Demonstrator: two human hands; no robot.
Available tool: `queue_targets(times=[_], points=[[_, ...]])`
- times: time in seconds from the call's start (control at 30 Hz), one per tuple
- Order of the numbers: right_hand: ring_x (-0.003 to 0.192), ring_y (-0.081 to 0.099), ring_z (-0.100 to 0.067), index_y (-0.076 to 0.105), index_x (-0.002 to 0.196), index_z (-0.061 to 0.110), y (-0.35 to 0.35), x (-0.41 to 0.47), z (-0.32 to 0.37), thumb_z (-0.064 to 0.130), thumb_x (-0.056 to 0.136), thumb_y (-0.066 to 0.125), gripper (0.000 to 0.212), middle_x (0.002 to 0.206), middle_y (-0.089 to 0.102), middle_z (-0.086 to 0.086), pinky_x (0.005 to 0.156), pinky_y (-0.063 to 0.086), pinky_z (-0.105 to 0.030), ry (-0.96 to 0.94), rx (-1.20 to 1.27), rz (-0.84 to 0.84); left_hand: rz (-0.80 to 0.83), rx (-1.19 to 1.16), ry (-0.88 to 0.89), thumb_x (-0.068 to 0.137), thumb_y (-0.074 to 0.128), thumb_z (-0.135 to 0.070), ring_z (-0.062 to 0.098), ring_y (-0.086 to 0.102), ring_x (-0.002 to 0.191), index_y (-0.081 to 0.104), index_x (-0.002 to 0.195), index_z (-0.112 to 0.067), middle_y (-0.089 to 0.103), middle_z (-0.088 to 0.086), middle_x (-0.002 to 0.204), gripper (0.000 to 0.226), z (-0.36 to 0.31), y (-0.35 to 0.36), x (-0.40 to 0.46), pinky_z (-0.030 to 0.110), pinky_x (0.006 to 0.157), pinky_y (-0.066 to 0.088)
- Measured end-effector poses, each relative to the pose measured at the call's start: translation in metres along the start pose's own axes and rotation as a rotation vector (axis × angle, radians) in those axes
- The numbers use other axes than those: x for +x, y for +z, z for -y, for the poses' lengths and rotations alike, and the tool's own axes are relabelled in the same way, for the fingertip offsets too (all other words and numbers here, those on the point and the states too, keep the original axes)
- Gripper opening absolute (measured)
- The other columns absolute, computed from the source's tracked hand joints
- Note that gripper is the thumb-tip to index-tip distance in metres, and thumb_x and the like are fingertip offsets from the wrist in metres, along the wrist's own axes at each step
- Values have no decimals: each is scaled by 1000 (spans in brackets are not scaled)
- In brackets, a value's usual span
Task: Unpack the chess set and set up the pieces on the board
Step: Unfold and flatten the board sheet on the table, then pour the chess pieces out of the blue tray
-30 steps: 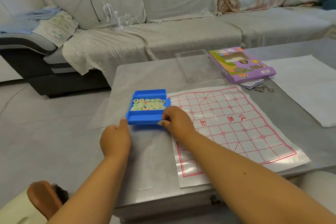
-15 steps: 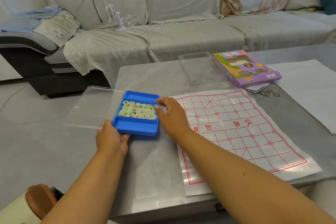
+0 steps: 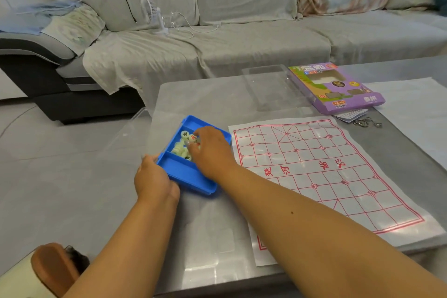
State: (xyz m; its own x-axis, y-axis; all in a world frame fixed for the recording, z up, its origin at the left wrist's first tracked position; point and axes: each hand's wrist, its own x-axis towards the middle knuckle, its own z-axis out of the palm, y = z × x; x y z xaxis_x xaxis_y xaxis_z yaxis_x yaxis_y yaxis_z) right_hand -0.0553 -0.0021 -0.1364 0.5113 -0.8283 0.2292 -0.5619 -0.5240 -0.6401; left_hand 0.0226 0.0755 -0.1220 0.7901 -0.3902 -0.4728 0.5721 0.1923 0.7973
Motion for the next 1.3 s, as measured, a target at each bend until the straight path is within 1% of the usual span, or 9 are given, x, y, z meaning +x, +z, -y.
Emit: queue_targets(times=[0.13,0.33,0.43,0.63,0.87,1.0,1.07,1.13,1.3], points=[[115,41,-28,54,118,7,15,7,-5,40,94,47,42,123,49,-10,98,35,-39,-158,-241,16,-25,-137,-138,99,38,-14,16,58,52,46,69,-13,54,5,68,32,3,-4,7,33,54,51],[123,35,-29,41,133,11,33,32,7,56,94,33,60,133,42,-10,102,31,-44,-23,-333,214,37,-242,-197,96,36,-10,19,60,65,47,71,-11,57,8,74,28,6,-3,25,36,66,54],[123,33,-31,41,132,14,42,41,15,54,95,31,56,134,40,-10,100,31,-47,-3,-291,272,30,-243,-170,98,37,-13,17,60,64,50,74,-12,58,6,74,27,10,0,28,34,69,54],[109,44,-32,43,129,16,48,47,11,41,97,31,42,124,46,-13,88,38,-44,-40,-286,243,-17,-196,-96,99,39,-18,16,61,66,53,81,-13,60,5,77,24,19,2,35,33,70,55],[97,49,-29,54,110,10,44,51,12,33,94,34,34,109,50,-11,75,37,-36,-66,-225,268,-62,-161,-66,99,40,-21,15,62,63,56,81,-14,61,3,77,25,21,5,34,32,68,56],[91,55,-27,55,99,16,41,52,9,41,97,34,34,105,57,-8,68,37,-34,-95,-238,270,-33,-176,-83,101,39,-22,15,63,65,57,83,-14,62,4,78,27,19,6,34,33,68,57],[86,55,-24,45,76,22,39,54,7,45,98,33,34,99,60,-6,66,35,-33,-110,-276,292,-32,-182,-93,101,39,-22,16,63,67,57,84,-14,62,4,79,26,19,7,33,34,70,57],[80,50,-22,32,63,27,38,57,6,44,98,34,39,89,59,-5,66,34,-32,-112,-279,327,-31,-183,-96,101,39,-22,15,63,66,56,83,-13,62,5,79,26,19,7,32,33,67,57],[73,46,-22,42,72,12,28,64,3,32,98,41,32,75,50,-6,62,33,-32,-13,-37,248,-21,-193,-122,101,40,-22,18,66,67,57,84,-13,65,7,81,26,17,7,33,36,69,58]])
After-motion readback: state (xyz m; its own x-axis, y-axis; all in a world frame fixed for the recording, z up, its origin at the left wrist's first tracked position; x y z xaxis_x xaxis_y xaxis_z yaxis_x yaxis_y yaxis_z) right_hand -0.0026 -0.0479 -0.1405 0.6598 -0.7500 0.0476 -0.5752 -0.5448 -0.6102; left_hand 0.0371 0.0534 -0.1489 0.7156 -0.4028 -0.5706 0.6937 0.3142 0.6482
